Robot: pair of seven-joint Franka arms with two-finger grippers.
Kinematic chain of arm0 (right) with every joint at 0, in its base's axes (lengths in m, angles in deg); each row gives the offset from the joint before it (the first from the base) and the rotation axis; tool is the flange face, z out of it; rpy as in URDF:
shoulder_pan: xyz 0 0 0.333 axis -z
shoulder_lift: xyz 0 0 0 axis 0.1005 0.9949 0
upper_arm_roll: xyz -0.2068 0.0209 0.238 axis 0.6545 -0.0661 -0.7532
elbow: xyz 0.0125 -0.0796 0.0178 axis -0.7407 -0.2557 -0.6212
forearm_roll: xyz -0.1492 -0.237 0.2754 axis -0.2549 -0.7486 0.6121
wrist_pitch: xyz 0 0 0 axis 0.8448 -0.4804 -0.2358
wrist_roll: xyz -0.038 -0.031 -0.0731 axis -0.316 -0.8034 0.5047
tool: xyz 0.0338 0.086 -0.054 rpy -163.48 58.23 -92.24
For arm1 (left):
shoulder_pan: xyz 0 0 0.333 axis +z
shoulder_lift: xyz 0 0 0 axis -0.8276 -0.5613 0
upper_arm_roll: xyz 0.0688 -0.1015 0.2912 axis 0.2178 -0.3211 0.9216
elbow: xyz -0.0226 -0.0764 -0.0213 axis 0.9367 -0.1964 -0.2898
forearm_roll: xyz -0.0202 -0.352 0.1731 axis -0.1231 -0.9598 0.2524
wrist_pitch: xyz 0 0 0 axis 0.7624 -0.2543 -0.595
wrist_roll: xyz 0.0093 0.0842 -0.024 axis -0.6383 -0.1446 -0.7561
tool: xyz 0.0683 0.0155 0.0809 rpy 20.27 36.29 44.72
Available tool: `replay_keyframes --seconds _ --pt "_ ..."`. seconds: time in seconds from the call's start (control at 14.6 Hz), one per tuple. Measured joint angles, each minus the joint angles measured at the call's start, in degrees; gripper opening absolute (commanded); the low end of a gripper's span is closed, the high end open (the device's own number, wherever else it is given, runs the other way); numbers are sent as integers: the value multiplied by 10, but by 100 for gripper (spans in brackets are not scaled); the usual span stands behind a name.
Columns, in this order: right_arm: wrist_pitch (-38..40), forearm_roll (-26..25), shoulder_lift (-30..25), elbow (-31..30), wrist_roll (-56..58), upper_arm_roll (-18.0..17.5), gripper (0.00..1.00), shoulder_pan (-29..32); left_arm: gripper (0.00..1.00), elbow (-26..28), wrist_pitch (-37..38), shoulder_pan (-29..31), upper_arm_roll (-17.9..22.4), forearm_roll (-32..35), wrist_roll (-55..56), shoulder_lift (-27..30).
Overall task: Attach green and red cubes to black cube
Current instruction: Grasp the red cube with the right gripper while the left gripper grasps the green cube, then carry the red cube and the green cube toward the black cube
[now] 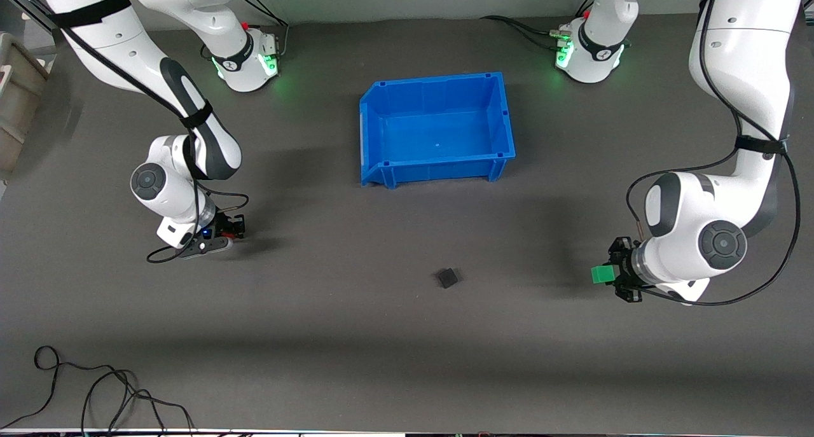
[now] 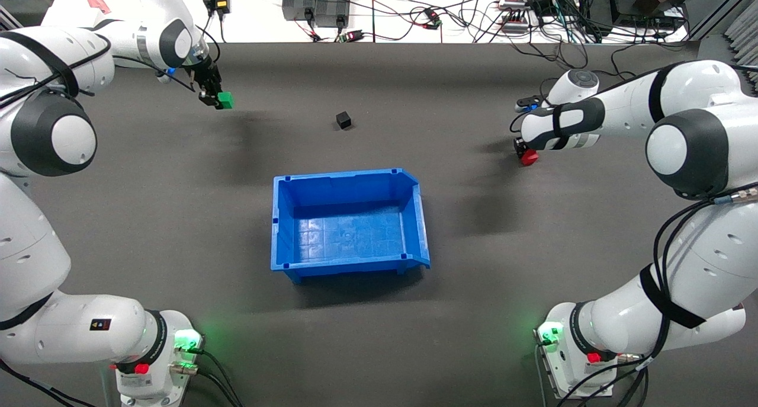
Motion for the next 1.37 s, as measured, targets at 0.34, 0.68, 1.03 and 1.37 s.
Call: replay_keyframes --seconds 0.34,0.68,1.03,1.37 --pt "53 91 -9 13 -1 2 0 1 0 -11 0 -3 -12 -24 1 -4" --pt "172 136 -48 62 -74 9 0 1 0 -30 0 -24 -15 -32 19 -16" --pt "332 137 -83 151 -239 20 0 1 0 -82 -5 -67 -17 -34 102 -62" --pt "427 137 -84 236 -470 19 0 -22 0 -132 -7 -113 -16 -34 207 -112"
